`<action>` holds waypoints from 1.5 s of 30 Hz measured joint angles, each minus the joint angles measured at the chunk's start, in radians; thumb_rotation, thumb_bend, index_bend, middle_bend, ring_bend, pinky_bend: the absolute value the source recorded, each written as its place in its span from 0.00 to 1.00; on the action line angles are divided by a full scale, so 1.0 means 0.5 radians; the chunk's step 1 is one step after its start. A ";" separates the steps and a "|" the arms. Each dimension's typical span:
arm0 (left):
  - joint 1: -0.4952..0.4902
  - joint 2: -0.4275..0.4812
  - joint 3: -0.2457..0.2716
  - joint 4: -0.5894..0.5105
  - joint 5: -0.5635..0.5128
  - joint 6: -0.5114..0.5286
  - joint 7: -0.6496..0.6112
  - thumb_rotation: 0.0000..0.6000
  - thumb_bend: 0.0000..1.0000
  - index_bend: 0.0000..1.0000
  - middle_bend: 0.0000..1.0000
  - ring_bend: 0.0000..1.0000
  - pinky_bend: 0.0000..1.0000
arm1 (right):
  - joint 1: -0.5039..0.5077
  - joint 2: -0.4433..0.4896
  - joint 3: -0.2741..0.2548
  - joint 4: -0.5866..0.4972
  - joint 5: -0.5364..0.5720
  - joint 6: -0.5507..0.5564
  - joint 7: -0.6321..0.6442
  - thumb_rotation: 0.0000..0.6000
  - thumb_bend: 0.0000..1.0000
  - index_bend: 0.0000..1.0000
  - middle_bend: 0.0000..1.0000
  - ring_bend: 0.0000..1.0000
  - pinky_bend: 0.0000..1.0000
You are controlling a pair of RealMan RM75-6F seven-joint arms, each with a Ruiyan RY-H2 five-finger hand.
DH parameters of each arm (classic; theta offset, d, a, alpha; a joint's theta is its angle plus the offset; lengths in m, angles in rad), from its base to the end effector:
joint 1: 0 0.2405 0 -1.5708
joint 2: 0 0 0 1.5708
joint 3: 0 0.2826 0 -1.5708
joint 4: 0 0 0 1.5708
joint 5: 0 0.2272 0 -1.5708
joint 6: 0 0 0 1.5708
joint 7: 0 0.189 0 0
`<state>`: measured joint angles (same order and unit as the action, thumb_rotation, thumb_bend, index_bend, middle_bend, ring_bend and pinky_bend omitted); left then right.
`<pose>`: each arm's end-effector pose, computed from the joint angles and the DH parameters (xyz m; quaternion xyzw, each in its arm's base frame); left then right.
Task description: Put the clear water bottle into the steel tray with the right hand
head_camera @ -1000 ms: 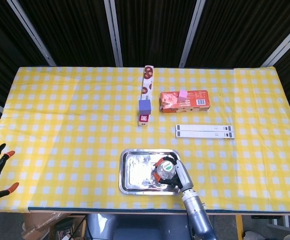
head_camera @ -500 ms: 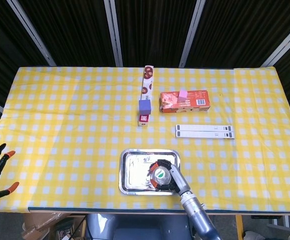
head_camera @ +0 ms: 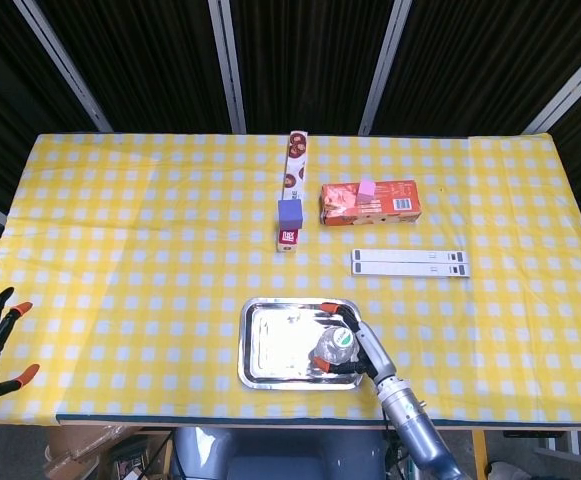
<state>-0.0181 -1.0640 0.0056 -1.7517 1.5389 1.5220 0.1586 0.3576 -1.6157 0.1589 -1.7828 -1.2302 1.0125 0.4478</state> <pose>-0.3255 0.1933 0.1547 -0.6119 -0.3821 -0.3488 0.5983 -0.1657 -0.2771 -0.0743 0.4032 -0.7502 0.5008 0.1545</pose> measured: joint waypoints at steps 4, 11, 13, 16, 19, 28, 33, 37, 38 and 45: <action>0.001 -0.004 0.000 -0.001 0.000 0.003 0.008 1.00 0.22 0.17 0.00 0.00 0.00 | -0.017 0.102 -0.008 -0.015 -0.035 -0.006 0.055 1.00 0.29 0.19 0.12 0.00 0.00; 0.000 -0.010 0.002 -0.007 0.002 0.001 0.030 1.00 0.22 0.17 0.00 0.00 0.00 | -0.081 0.358 -0.116 -0.042 -0.241 -0.009 0.289 1.00 0.29 0.19 0.11 0.00 0.00; 0.003 -0.012 0.005 -0.010 0.006 0.004 0.035 1.00 0.22 0.17 0.00 0.00 0.00 | -0.101 0.438 -0.163 -0.037 -0.324 -0.008 0.400 1.00 0.29 0.19 0.11 0.00 0.00; 0.007 -0.013 0.005 -0.010 0.007 0.012 0.036 1.00 0.22 0.17 0.00 0.00 0.00 | -0.127 0.527 -0.238 -0.013 -0.460 0.005 0.585 1.00 0.29 0.19 0.11 0.00 0.00; 0.007 -0.014 0.004 -0.009 0.005 0.012 0.038 1.00 0.22 0.17 0.00 0.00 0.00 | -0.149 0.626 -0.324 0.037 -0.617 0.036 0.783 1.00 0.29 0.19 0.11 0.00 0.00; 0.010 -0.021 0.009 -0.015 0.013 0.018 0.059 1.00 0.22 0.17 0.00 0.00 0.00 | -0.166 0.866 -0.473 0.282 -0.860 0.141 0.946 1.00 0.29 0.19 0.11 0.00 0.00; 0.013 -0.018 0.006 -0.015 0.006 0.022 0.049 1.00 0.22 0.17 0.00 0.00 0.00 | -0.227 0.841 -0.440 0.375 -0.762 0.238 0.442 1.00 0.29 0.07 0.06 0.00 0.00; 0.011 -0.017 0.006 -0.012 0.003 0.016 0.045 1.00 0.22 0.17 0.00 0.00 0.00 | -0.298 0.778 -0.390 0.458 -0.656 0.376 -0.160 1.00 0.24 0.03 0.02 0.00 0.00; 0.010 -0.017 0.005 -0.012 0.003 0.015 0.044 1.00 0.22 0.17 0.00 0.00 0.00 | -0.315 0.763 -0.378 0.474 -0.629 0.409 -0.312 1.00 0.23 0.03 0.02 0.00 0.00; 0.008 -0.014 0.010 -0.010 0.009 0.007 0.039 1.00 0.22 0.17 0.00 0.00 0.00 | -0.454 0.668 -0.284 0.529 -0.438 0.728 -1.318 1.00 0.23 0.04 0.02 0.00 0.00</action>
<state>-0.0143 -1.0708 0.0104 -1.7569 1.5436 1.5257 0.1779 0.1306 -1.2815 0.0171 -1.5181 -1.4492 1.3765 -0.2113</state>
